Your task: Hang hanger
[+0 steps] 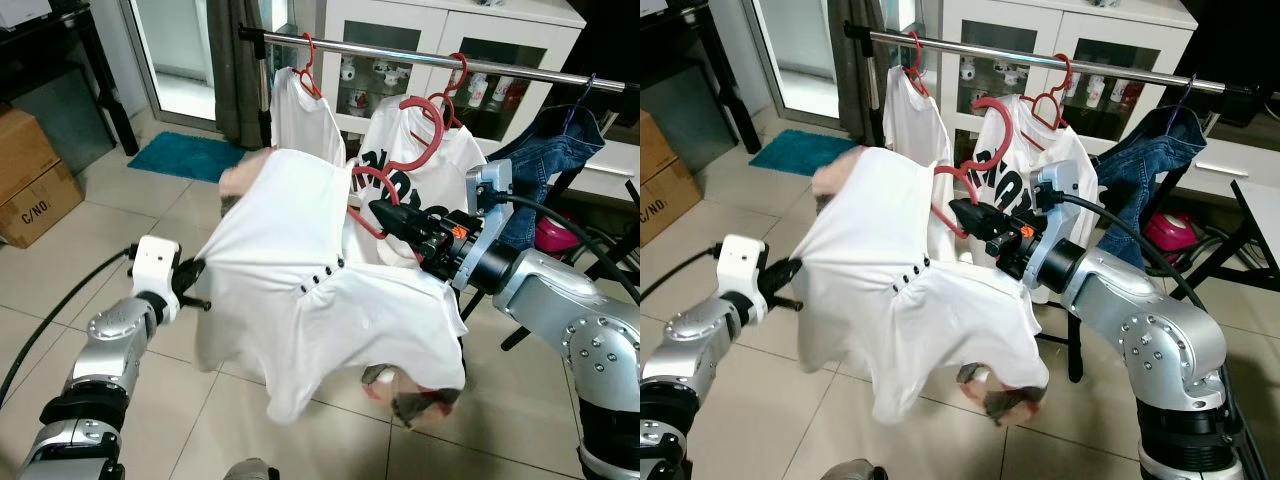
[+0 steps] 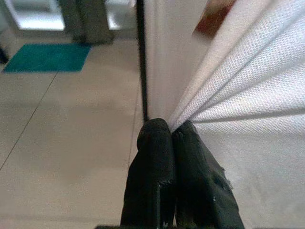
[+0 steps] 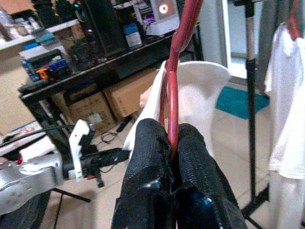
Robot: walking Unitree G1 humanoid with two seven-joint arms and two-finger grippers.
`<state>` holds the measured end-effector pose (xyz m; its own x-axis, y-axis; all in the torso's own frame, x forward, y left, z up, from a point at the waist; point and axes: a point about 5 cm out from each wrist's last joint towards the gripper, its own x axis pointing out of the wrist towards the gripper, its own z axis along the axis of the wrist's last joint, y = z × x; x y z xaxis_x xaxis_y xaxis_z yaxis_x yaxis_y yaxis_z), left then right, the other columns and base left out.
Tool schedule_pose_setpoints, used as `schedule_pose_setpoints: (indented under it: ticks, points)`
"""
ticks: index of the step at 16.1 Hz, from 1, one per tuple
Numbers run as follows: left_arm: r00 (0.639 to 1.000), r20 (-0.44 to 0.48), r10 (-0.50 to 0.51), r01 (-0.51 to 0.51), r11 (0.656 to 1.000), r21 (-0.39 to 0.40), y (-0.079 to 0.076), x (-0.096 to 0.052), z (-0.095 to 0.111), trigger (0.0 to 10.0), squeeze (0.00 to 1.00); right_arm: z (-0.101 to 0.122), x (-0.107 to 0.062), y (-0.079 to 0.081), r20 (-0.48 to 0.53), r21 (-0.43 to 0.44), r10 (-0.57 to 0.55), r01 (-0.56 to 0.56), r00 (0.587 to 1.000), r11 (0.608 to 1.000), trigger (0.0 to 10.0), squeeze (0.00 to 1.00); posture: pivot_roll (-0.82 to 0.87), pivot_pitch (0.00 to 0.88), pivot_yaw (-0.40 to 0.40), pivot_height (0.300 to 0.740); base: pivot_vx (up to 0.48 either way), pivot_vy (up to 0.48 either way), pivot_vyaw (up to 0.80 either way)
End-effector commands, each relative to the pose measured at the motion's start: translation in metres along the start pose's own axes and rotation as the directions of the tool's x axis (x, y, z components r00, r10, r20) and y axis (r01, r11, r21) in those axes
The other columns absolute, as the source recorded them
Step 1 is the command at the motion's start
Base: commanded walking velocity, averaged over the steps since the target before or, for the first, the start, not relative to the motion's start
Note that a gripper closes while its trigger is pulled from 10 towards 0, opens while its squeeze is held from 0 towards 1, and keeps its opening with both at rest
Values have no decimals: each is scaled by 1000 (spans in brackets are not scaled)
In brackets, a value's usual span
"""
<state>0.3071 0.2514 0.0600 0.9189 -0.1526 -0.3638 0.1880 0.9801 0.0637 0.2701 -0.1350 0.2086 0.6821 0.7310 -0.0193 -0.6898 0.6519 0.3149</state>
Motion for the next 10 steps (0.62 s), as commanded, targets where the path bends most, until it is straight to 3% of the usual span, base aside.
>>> schedule_pose_setpoints:
  ticks: [1,8,10]
  points:
    - [997,-52,50,-51,999,-1,2,0,-9,0,0,16,-2,-3,74,-38,-26,29,997,999,10000,0,-33,0,-17,740,0,0,0]
    - [977,-150,154,-158,987,-16,-7,4,-28,0,0,22,0,-10,104,-63,-93,100,990,993,10000,0,-40,0,-19,740,0,0,0]
    - [972,-186,142,-151,988,-35,-12,4,-35,0,0,23,2,-11,109,-66,-102,109,989,992,10000,0,-38,0,-22,740,0,0,0]
